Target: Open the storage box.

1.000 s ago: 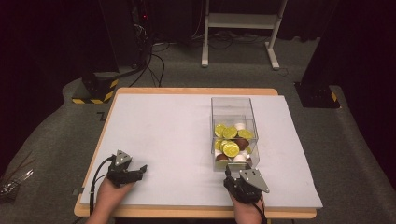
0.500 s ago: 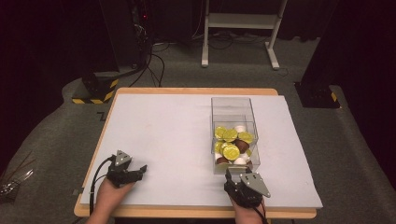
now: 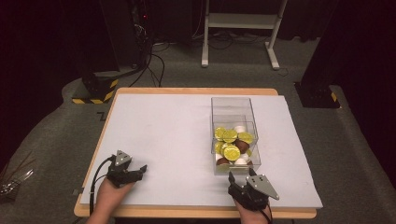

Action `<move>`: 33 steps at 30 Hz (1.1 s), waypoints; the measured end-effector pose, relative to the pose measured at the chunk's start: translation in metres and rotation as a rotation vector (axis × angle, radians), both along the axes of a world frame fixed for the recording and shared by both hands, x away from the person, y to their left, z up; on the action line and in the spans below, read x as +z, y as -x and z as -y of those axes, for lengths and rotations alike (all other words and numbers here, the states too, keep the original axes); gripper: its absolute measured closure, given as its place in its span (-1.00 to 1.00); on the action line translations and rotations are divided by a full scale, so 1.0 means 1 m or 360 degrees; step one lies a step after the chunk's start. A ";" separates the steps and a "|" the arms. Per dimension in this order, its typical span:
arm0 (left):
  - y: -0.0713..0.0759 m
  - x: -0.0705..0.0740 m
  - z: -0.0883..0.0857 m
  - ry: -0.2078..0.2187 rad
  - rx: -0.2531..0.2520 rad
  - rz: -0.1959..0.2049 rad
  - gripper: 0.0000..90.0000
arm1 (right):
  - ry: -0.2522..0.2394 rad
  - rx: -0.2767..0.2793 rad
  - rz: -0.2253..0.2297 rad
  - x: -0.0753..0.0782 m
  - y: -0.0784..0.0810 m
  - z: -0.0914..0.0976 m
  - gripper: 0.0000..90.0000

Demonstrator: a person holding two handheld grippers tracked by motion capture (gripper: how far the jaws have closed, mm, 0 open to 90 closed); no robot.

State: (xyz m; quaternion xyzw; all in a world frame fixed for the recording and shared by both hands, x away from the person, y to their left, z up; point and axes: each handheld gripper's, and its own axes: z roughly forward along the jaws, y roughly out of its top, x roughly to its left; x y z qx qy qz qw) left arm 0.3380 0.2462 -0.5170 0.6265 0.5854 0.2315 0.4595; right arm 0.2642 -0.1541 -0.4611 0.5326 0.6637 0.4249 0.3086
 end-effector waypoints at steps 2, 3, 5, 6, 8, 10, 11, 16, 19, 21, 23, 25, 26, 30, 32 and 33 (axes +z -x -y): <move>0.000 0.000 0.000 0.0003 0.0000 -0.0001 -0.42 | -0.0014 -0.0005 0.0017 0.004 0.003 0.005 -0.37; 0.000 0.000 0.000 0.0003 0.0000 -0.0001 -0.42 | -0.0025 -0.0002 0.0025 0.006 0.003 0.007 -0.36; 0.000 0.000 0.000 0.0002 0.0000 -0.0001 -0.42 | -0.0054 -0.0001 0.0053 0.011 0.004 0.011 -0.34; 0.000 0.000 0.000 0.0001 -0.0001 -0.0001 -0.42 | -0.0068 -0.0001 0.0058 0.014 0.004 0.013 -0.34; 0.000 0.000 0.000 -0.0001 -0.0002 -0.0001 -0.42 | -0.0080 -0.0007 0.0078 0.018 0.003 0.017 -0.32; 0.000 0.000 0.000 0.0011 0.0005 0.0001 -0.42 | -0.0097 -0.0015 0.0095 0.021 0.002 0.020 -0.28; 0.000 0.000 0.000 0.0011 0.0005 0.0002 -0.42 | -0.0102 -0.0018 0.0098 0.023 0.001 0.022 -0.27; 0.000 0.000 0.000 0.0014 0.0004 0.0001 -0.42 | -0.0113 -0.0012 0.0111 0.027 -0.009 0.030 -0.19; 0.000 0.000 -0.001 -0.0003 -0.0007 -0.0002 -0.42 | -0.0116 0.0001 0.0116 0.028 -0.019 0.033 -0.13; 0.000 0.000 -0.001 -0.0004 -0.0007 -0.0002 -0.42 | -0.0118 0.0011 0.0116 0.029 -0.025 0.034 -0.11; 0.000 0.000 -0.001 -0.0003 -0.0007 -0.0002 -0.42 | -0.0110 0.0016 0.0123 0.031 -0.034 0.034 -0.09; 0.000 0.000 -0.001 -0.0003 -0.0007 -0.0001 -0.42 | -0.0108 0.0017 0.0130 0.032 -0.037 0.034 -0.07; 0.000 0.000 0.000 0.0009 -0.0001 -0.0001 -0.42 | -0.0107 0.0018 0.0133 0.032 -0.039 0.034 -0.05; 0.000 0.000 -0.001 -0.0001 -0.0007 -0.0003 -0.42 | -0.0106 0.0046 0.0137 0.035 -0.052 0.035 0.01; 0.000 0.000 -0.001 0.0000 -0.0008 -0.0004 -0.42 | -0.0107 0.0059 0.0146 0.037 -0.058 0.035 0.02; 0.000 0.000 -0.001 -0.0001 -0.0009 -0.0003 -0.42 | -0.0098 0.0064 0.0164 0.040 -0.062 0.035 0.05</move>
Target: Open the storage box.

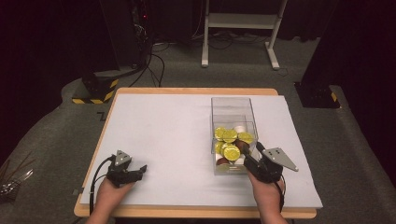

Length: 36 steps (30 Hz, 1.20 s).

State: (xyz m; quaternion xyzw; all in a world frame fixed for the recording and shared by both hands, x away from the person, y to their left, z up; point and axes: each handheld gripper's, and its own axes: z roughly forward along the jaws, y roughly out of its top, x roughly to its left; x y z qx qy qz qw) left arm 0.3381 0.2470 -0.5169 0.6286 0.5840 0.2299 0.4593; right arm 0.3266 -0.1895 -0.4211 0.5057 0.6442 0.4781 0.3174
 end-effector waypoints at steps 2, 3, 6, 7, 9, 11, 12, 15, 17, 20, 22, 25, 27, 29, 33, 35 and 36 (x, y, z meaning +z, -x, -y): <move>0.000 0.000 0.000 -0.0002 0.0000 0.0001 -0.42 | 0.0003 0.0005 0.0003 0.001 -0.002 0.000 0.06; 0.000 0.000 0.000 0.0001 0.0001 0.0001 -0.42 | 0.0008 0.0011 0.0008 0.003 -0.006 0.000 0.06; 0.000 0.000 0.000 -0.0002 0.0001 0.0001 -0.42 | 0.0026 0.0019 0.0020 0.010 -0.012 -0.001 0.06; 0.000 0.000 0.000 -0.0002 0.0001 0.0000 -0.42 | 0.0040 0.0033 0.0034 0.014 -0.015 -0.001 0.07; 0.000 0.000 0.001 0.0014 0.0010 0.0003 -0.42 | 0.0039 0.0037 0.0054 0.016 -0.016 0.000 0.09; 0.000 0.000 0.001 0.0013 0.0009 0.0005 -0.42 | 0.0030 0.0031 0.0061 0.017 -0.018 0.002 0.12; 0.000 0.000 0.000 -0.0002 -0.0001 0.0002 -0.42 | 0.0025 0.0028 0.0054 0.017 -0.018 0.005 0.13; 0.000 0.000 0.001 0.0015 0.0012 0.0005 -0.42 | 0.0011 -0.0003 0.0028 0.011 -0.019 0.014 0.17; 0.000 0.000 0.001 0.0013 0.0010 0.0005 -0.42 | 0.0022 -0.0029 0.0000 0.006 -0.018 0.020 0.21; 0.000 0.000 0.000 -0.0001 0.0002 0.0003 -0.42 | 0.0050 -0.0047 -0.0045 -0.002 -0.016 0.026 0.28; 0.000 0.000 0.001 0.0014 0.0012 0.0005 -0.42 | 0.0055 -0.0061 -0.0080 -0.008 -0.014 0.029 0.34; 0.000 0.000 -0.001 -0.0012 -0.0008 -0.0002 -0.42 | 0.0060 -0.0070 -0.0121 -0.014 -0.010 0.031 0.43; -0.001 0.000 0.000 0.0014 -0.0007 -0.0003 -0.42 | 0.0073 -0.0064 -0.0143 -0.019 -0.008 0.030 0.48; -0.001 0.000 0.000 0.0018 -0.0004 -0.0001 -0.42 | 0.0092 -0.0067 -0.0159 -0.021 -0.007 0.029 0.53; 0.000 0.000 -0.001 -0.0007 -0.0015 -0.0006 -0.42 | 0.0093 -0.0065 -0.0177 -0.026 -0.007 0.027 0.61; 0.000 0.000 0.000 0.0004 -0.0008 -0.0001 -0.42 | 0.0111 -0.0061 -0.0177 -0.027 -0.006 0.026 0.64; 0.000 0.000 0.000 0.0003 -0.0007 -0.0001 -0.42 | 0.0123 -0.0062 -0.0178 -0.027 -0.006 0.025 0.65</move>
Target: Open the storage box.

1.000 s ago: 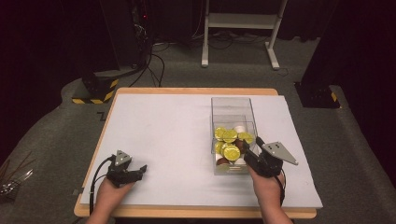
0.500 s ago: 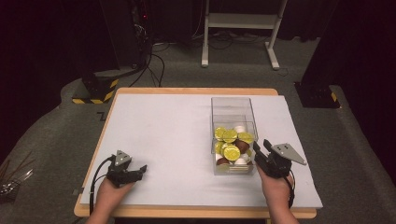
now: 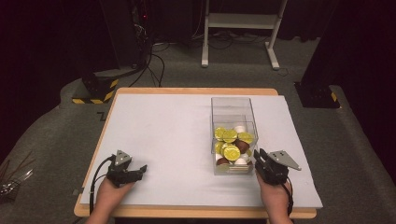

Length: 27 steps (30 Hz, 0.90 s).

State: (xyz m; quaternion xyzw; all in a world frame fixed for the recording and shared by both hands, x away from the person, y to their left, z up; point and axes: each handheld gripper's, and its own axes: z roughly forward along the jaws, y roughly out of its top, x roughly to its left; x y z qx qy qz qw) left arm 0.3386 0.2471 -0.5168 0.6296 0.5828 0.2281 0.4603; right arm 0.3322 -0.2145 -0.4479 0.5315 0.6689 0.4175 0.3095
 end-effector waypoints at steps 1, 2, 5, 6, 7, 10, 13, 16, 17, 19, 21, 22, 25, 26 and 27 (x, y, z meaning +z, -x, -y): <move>0.000 0.000 0.000 -0.0001 0.0001 0.0000 -0.42 | 0.0005 0.0003 -0.0004 0.000 0.000 0.000 0.66; 0.000 0.000 0.000 -0.0005 0.0001 0.0000 -0.42 | 0.0004 -0.0003 -0.0010 0.000 0.000 -0.001 0.68; 0.000 0.000 0.000 0.0000 0.0006 0.0002 -0.42 | 0.0006 -0.0012 -0.0018 0.000 -0.001 -0.002 0.69; 0.000 0.000 0.000 -0.0004 0.0002 0.0001 -0.42 | 0.0006 -0.0021 -0.0025 -0.001 -0.001 -0.003 0.71; 0.000 0.000 0.000 0.0001 0.0009 0.0004 -0.42 | 0.0006 -0.0021 -0.0025 -0.001 -0.001 -0.003 0.71; 0.001 0.000 0.001 0.0008 0.0017 0.0005 -0.42 | 0.0011 -0.0030 -0.0045 -0.003 -0.002 -0.005 0.75; 0.001 0.000 0.001 0.0009 0.0016 0.0005 -0.42 | 0.0002 -0.0032 -0.0041 -0.004 -0.001 -0.005 0.81; 0.001 0.000 0.001 0.0008 0.0014 0.0004 -0.42 | 0.0005 -0.0035 -0.0052 -0.003 -0.001 -0.006 0.83; 0.001 0.000 0.001 0.0008 0.0014 0.0004 -0.42 | 0.0004 -0.0039 -0.0056 -0.003 -0.001 -0.006 0.84; 0.001 0.000 0.001 0.0010 0.0013 0.0003 -0.42 | 0.0010 -0.0045 -0.0057 -0.003 0.000 -0.006 0.85; 0.001 0.000 0.000 -0.0002 0.0004 -0.0004 -0.42 | 0.0008 -0.0053 -0.0056 -0.003 0.000 -0.006 0.86; 0.001 0.000 0.000 0.0005 0.0009 0.0000 -0.42 | 0.0009 -0.0056 -0.0056 -0.003 0.001 -0.007 0.86; 0.001 0.000 0.000 -0.0002 0.0005 -0.0004 -0.42 | 0.0010 -0.0057 -0.0057 -0.002 0.002 -0.007 0.86; 0.001 0.000 0.000 -0.0002 0.0001 -0.0005 -0.42 | 0.0009 -0.0061 -0.0057 -0.002 0.002 -0.007 0.86; 0.001 0.000 -0.001 -0.0011 -0.0006 -0.0007 -0.42 | 0.0009 -0.0066 -0.0058 -0.002 0.003 -0.007 0.86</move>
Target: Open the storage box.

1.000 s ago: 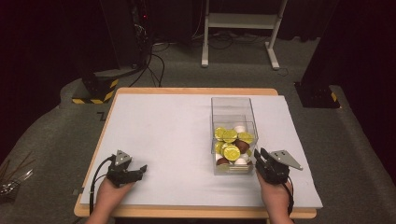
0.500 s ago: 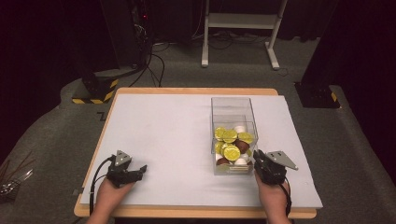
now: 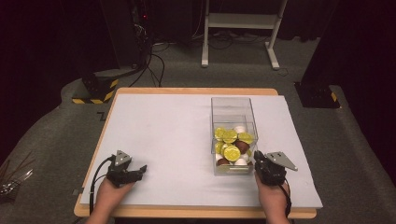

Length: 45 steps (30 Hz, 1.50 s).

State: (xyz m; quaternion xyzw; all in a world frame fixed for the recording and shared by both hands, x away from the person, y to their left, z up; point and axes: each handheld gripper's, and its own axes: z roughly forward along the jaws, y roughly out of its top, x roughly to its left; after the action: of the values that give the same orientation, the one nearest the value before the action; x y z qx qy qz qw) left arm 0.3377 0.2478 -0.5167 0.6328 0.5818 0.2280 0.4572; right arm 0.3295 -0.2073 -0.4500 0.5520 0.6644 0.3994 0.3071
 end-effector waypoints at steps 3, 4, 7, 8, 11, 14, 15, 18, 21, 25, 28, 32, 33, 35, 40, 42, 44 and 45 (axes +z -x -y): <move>0.000 0.000 0.000 -0.0001 -0.0002 -0.0001 -0.42 | 0.0006 -0.0005 -0.0001 0.000 0.002 -0.001 0.86; 0.000 0.000 0.000 0.0000 -0.0002 -0.0001 -0.42 | 0.0003 -0.0008 -0.0002 0.000 0.003 -0.001 0.86; 0.000 0.000 0.000 0.0006 0.0002 0.0000 -0.42 | 0.0001 -0.0009 0.0001 0.000 0.005 -0.002 0.86; 0.000 0.000 0.000 0.0004 0.0002 0.0000 -0.42 | 0.0001 -0.0009 0.0003 0.000 0.006 -0.002 0.85; 0.000 0.000 0.001 0.0010 0.0008 0.0004 -0.42 | 0.0001 -0.0005 0.0003 -0.001 0.009 -0.001 0.85; 0.000 0.000 0.001 0.0007 0.0006 0.0002 -0.42 | 0.0002 0.0001 0.0005 -0.001 0.012 -0.001 0.85; 0.000 0.000 0.001 0.0021 0.0017 0.0010 -0.42 | -0.0002 0.0001 0.0004 -0.001 0.013 0.000 0.85; 0.000 0.000 0.001 0.0019 0.0017 0.0010 -0.42 | -0.0008 0.0007 0.0005 -0.001 0.017 0.000 0.85; 0.000 0.000 0.001 0.0016 0.0017 0.0010 -0.42 | -0.0008 0.0009 0.0005 -0.001 0.021 0.000 0.84; 0.000 0.000 0.001 0.0018 0.0018 0.0011 -0.42 | -0.0017 0.0015 0.0012 -0.001 0.024 0.001 0.83; 0.000 0.000 0.001 0.0014 0.0016 0.0008 -0.42 | -0.0014 0.0018 0.0014 -0.001 0.025 0.001 0.83; 0.000 0.000 0.001 0.0014 0.0017 0.0007 -0.42 | -0.0018 0.0028 0.0018 -0.001 0.027 0.002 0.82; 0.000 0.000 0.001 0.0015 0.0017 0.0007 -0.42 | -0.0019 0.0032 0.0018 -0.001 0.028 0.002 0.82; 0.000 0.000 0.001 0.0016 0.0018 0.0008 -0.42 | -0.0021 0.0033 0.0014 -0.001 0.029 0.003 0.81; 0.000 0.000 0.002 0.0018 0.0021 0.0013 -0.42 | -0.0029 0.0044 0.0017 -0.002 0.031 0.004 0.81; 0.000 0.000 0.002 0.0022 0.0025 0.0013 -0.42 | -0.0031 0.0053 0.0018 -0.001 0.033 0.004 0.81; 0.000 0.000 0.002 0.0022 0.0025 0.0014 -0.42 | -0.0026 0.0060 0.0016 -0.001 0.034 0.005 0.80; 0.000 0.000 0.002 0.0021 0.0024 0.0013 -0.42 | -0.0025 0.0063 0.0017 -0.001 0.034 0.005 0.80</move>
State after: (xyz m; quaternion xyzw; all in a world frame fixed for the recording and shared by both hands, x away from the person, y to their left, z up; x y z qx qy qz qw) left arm 0.3376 0.2460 -0.5171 0.6245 0.5862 0.2301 0.4621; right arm 0.2954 -0.2127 -0.4512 0.5391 0.6703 0.4136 0.2983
